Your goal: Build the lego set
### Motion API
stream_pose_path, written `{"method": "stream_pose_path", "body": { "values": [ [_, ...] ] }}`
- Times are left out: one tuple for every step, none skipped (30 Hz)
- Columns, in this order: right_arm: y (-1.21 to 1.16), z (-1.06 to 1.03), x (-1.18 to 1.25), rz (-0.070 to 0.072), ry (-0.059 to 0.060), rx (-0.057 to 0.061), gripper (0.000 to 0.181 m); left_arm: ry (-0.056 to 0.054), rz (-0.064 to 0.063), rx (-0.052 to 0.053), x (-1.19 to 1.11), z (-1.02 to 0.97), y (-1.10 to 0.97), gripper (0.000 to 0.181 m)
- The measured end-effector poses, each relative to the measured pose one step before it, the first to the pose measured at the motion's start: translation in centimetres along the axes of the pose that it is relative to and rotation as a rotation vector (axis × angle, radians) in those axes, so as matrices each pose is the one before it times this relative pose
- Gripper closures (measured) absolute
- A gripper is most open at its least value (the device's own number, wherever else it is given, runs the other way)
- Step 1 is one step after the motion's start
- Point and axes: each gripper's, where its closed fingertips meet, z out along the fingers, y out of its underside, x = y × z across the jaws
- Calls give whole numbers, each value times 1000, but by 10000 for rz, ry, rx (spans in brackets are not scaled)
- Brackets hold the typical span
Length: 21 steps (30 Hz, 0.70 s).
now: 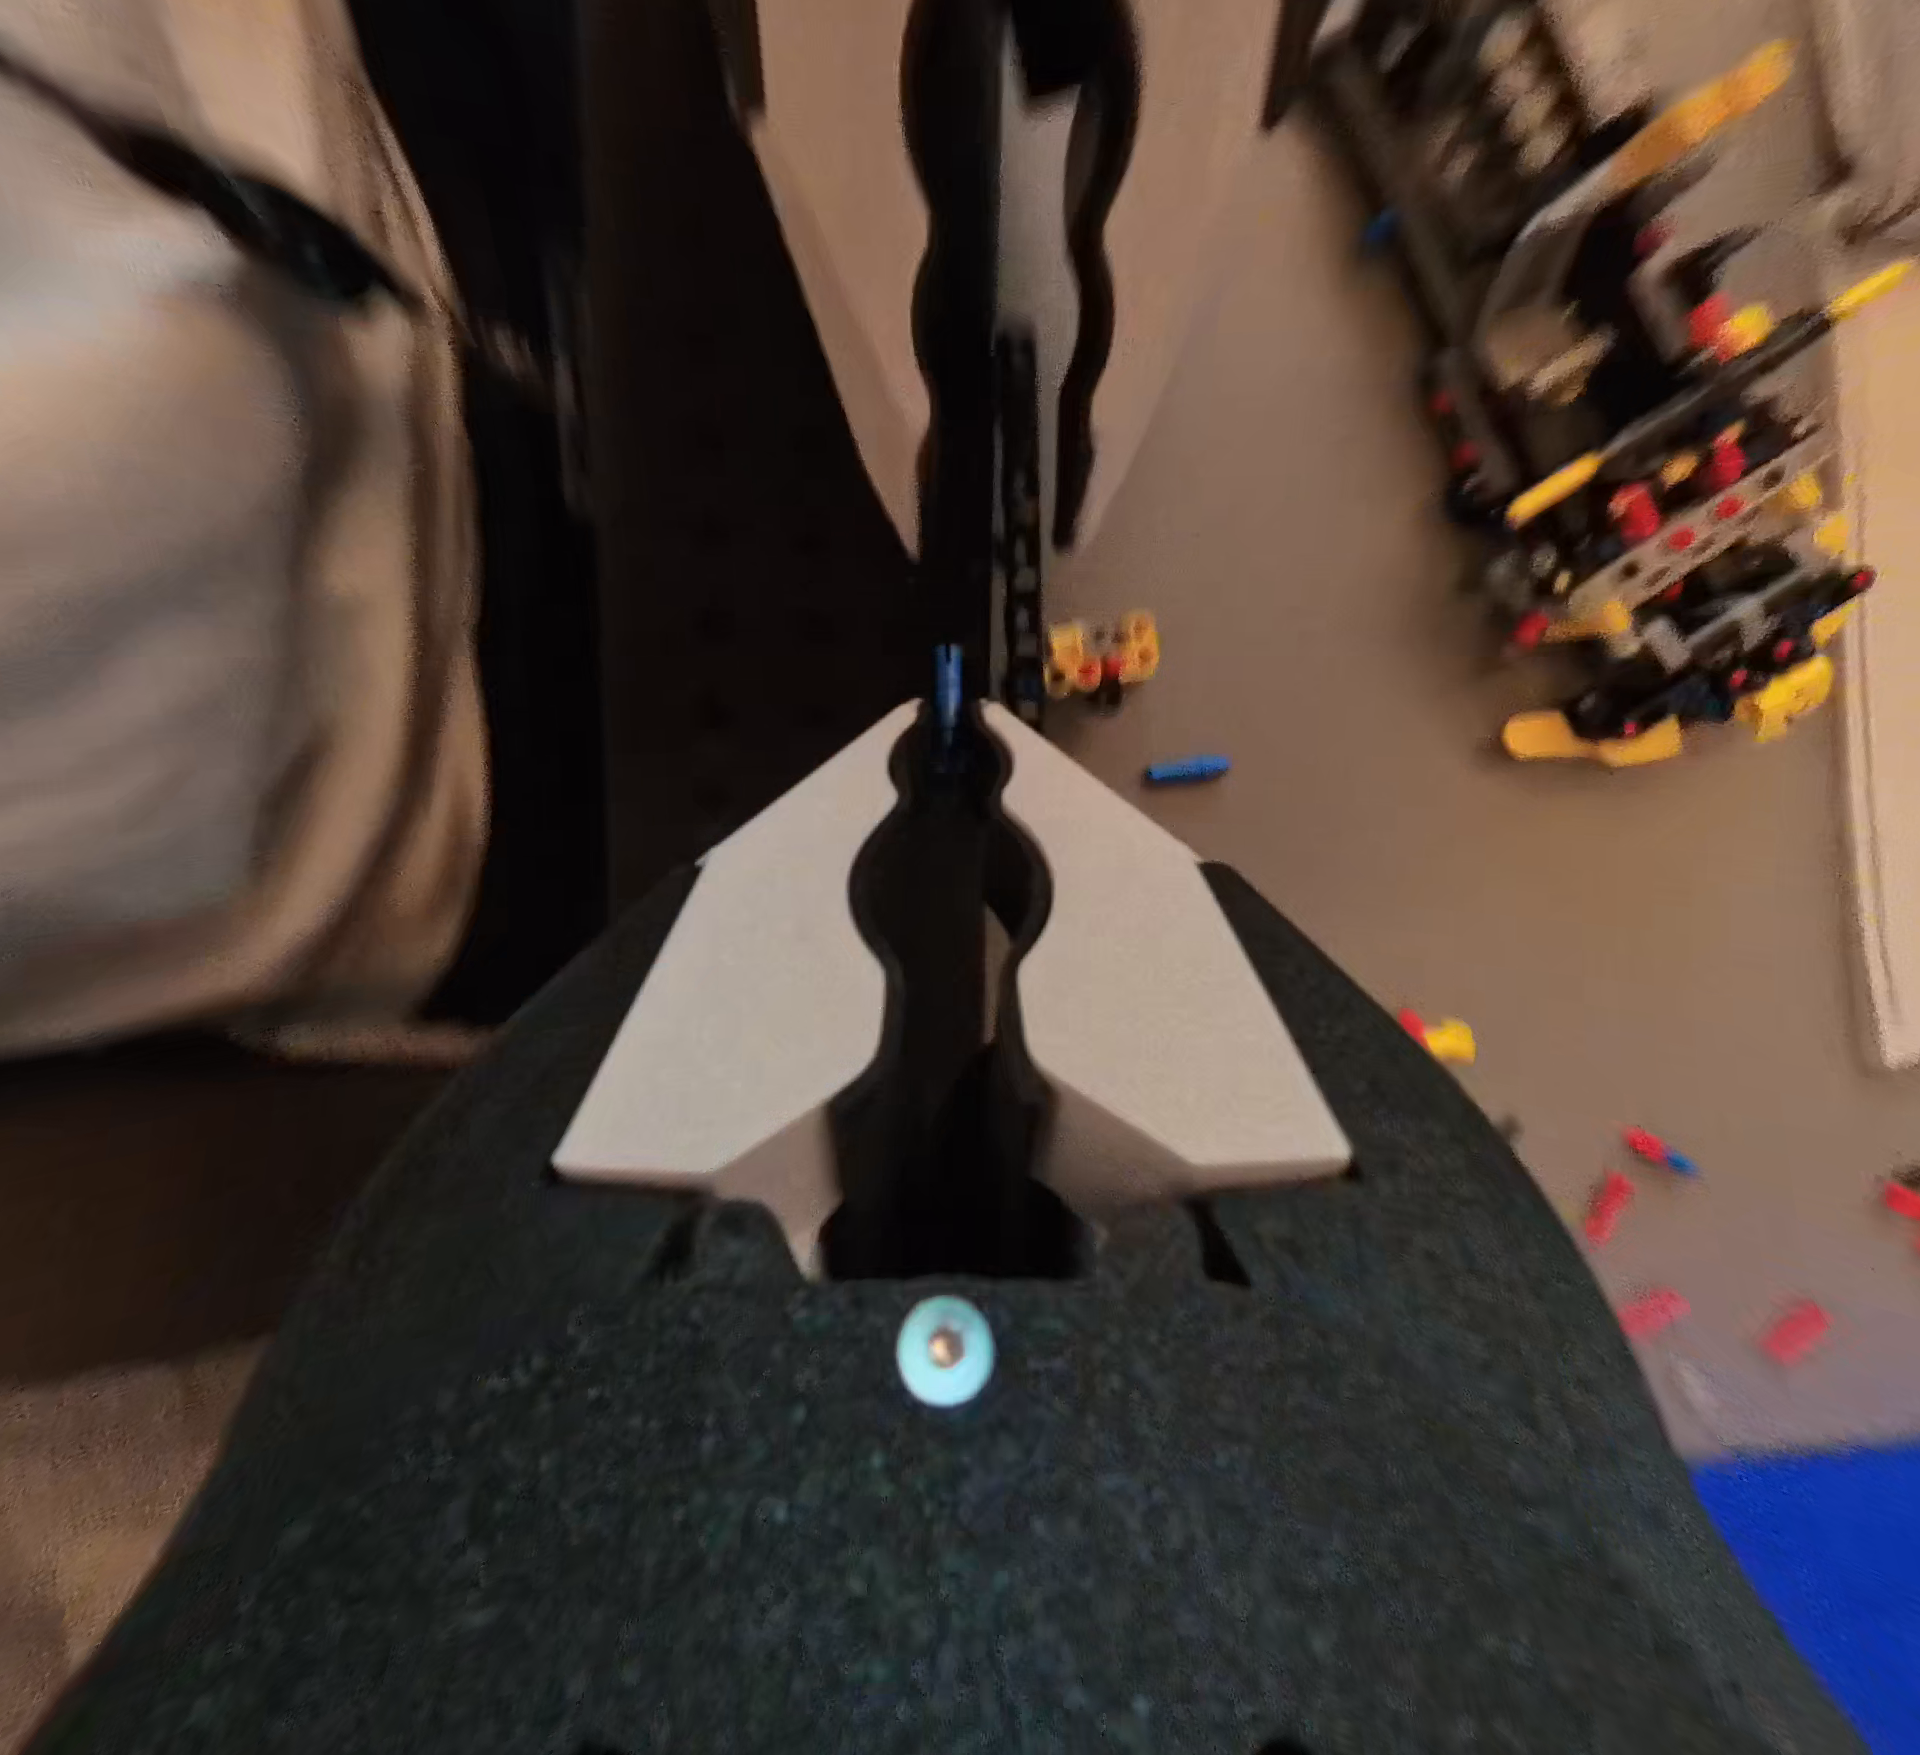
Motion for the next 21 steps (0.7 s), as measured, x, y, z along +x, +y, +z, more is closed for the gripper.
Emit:
{"method": "stream_pose_path", "body": {
  "values": [
    [-1397, -595, -214, 450, -205, 1037, 176, -76, 165, 396, 150, -379, -711, 155],
    [-981, -338, -157, 360, -132, 731, 176, -84, 433, 77, 285, -213, -323, 155],
    [-479, -129, -4, 286, -20, 383, 176, -277, 700, -180, 147, -75, -19, 155],
    [-262, -1, -103, 235, -94, 227, 176, -394, 910, -335, 114, 0, 149, 155],
    [-162, 85, -106, 254, -117, 158, 177, -472, 941, -278, 111, -18, 9, 155],
    [-70, 147, -65, 264, -124, 73, 177, -599, 844, -142, -110, -80, -172, 155],
    [40, 208, -173, 233, -208, -14, 177, -610, 702, -118, -223, -74, -182, 155],
    [-42, 190, -213, 148, -212, 36, 176, -365, 677, -125, 66, -22, -93, 156],
    [-92, 160, -69, 102, -100, 83, 177, -389, 704, -145, 28, 22, 1, 156],
    [44, 127, 69, 64, -33, -8, 177, -410, 616, -94, -60, 51, -6, 159],
    [68, 92, 203, 56, 47, -18, 177, -230, 465, -28, 101, 44, -11, 168],
    [30, 71, 138, 65, -12, 20, 177, -144, 356, -10, 142, 32, -12, 176],
    [24, 53, 23, 83, -91, 28, 177, -219, 268, -50, -72, 45, 55, 176],
    [-81, -44, 188, 108, 26, 151, 177, -226, 126, -56, -158, 81, 108, 176],
    [-73, -61, 136, 115, -16, 151, 177, -147, 7, -31, -133, 82, 66, 176],
    [-102, -51, 182, 180, -2, 200, 177, -135, -130, -63, -205, 104, 118, 176],
    [-228, -95, 314, 241, 49, 312, 176, -170, -207, -83, -329, 138, 158, 176],
    [-382, -116, 272, 331, -7, 458, 176, -219, -210, -23, -410, 71, 84, 176],
    [-484, -154, 158, 423, -109, 607, 176, -189, -170, 19, -339, 42, 5, 177],
    [-441, -132, 136, 461, -144, 645, 176, -243, -122, -12, -410, 34, 14, 177],
    [-557, -153, 78, 504, -180, 759, 177, -242, -127, -20, -344, 31, -46, 177]
  ]
}}
